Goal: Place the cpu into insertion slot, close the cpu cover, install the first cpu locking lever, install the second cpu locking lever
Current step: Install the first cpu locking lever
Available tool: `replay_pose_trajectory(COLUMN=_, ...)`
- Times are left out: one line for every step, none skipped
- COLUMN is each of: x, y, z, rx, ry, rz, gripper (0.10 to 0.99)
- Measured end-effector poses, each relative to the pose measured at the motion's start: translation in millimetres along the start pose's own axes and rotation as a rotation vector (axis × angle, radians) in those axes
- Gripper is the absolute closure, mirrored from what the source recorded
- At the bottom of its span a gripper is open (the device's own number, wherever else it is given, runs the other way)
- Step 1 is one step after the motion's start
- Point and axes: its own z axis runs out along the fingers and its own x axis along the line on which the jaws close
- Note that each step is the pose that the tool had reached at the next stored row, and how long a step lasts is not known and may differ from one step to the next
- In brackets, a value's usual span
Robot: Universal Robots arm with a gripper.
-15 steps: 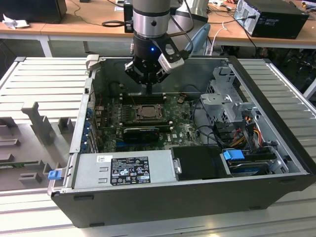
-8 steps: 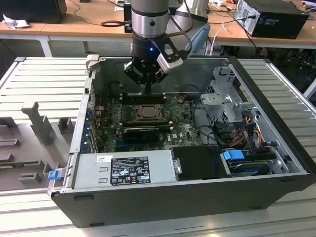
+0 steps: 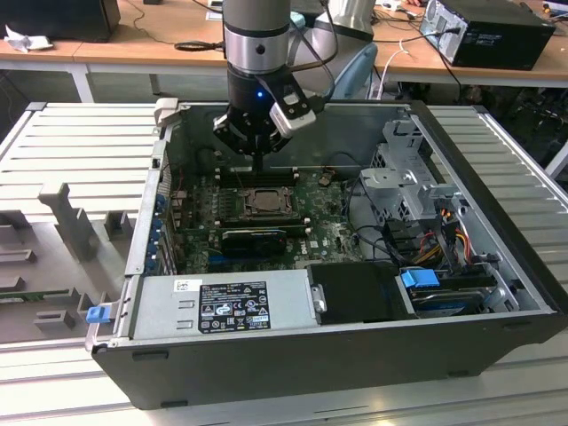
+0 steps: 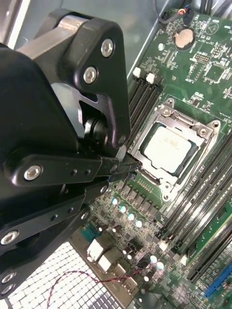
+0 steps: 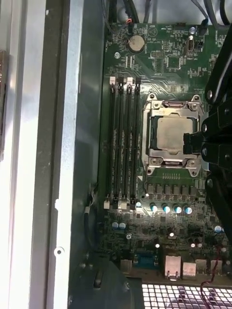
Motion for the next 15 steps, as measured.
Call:
replay_pose_trajectory(x=0.6, y=0.0, z=1.3, rx=0.0, ry=0.0, rz=0.0, gripper=0.98)
replay_pose_trajectory(x=1.4, y=-0.1, z=2.6, rx=-0.001, ry=-0.0001, rz=0.0, gripper=0.98)
replay_pose_trajectory(x=2.7, y=-0.1, z=3.8, rx=-0.002, ry=-0.0001, rz=0.0, gripper=0.98)
replay_pose_trajectory(x=4.7, y=-0.1, z=4.4, rx=-0.002, ry=0.0, rz=0.0, gripper=0.98)
replay_pose_trajectory(x=6.2, y=-0.1, z=4.8, rx=-0.002, ry=0.0, rz=0.0, gripper=0.98)
replay_pose_trajectory(x=7.4, y=0.0, z=5.1, rx=-0.003, ry=-0.0001, rz=0.0, gripper=0.98)
replay_pose_trajectory(x=9.6, y=0.1, z=5.5, rx=-0.003, ry=-0.0002, rz=0.0, gripper=0.98)
replay_pose_trajectory(x=11.7, y=0.1, z=5.9, rx=-0.003, ry=-0.0003, rz=0.0, gripper=0.98)
replay_pose_trajectory(x=14.6, y=0.2, z=6.1, rx=-0.003, ry=-0.0001, rz=0.0, gripper=0.98)
replay_pose_trajectory(x=17.4, y=0.3, z=6.5, rx=-0.003, ry=-0.0002, rz=0.001, gripper=0.98)
replay_pose_trajectory(x=18.8, y=0.3, z=6.9, rx=-0.003, ry=-0.0002, rz=0.0, gripper=0.98)
replay_pose_trajectory(x=20.0, y=0.3, z=7.4, rx=-0.003, ry=-0.0001, rz=0.0, gripper=0.98)
replay_pose_trajectory(x=21.3, y=0.3, z=9.5, rx=-0.003, ry=-0.0001, rz=0.001, gripper=0.98)
replay_pose_trajectory(x=21.5, y=0.3, z=11.5, rx=-0.003, ry=-0.0001, rz=0.001, gripper=0.98)
replay_pose_trajectory(x=21.7, y=0.5, z=13.1, rx=-0.003, ry=-0.0002, rz=0.001, gripper=0.98)
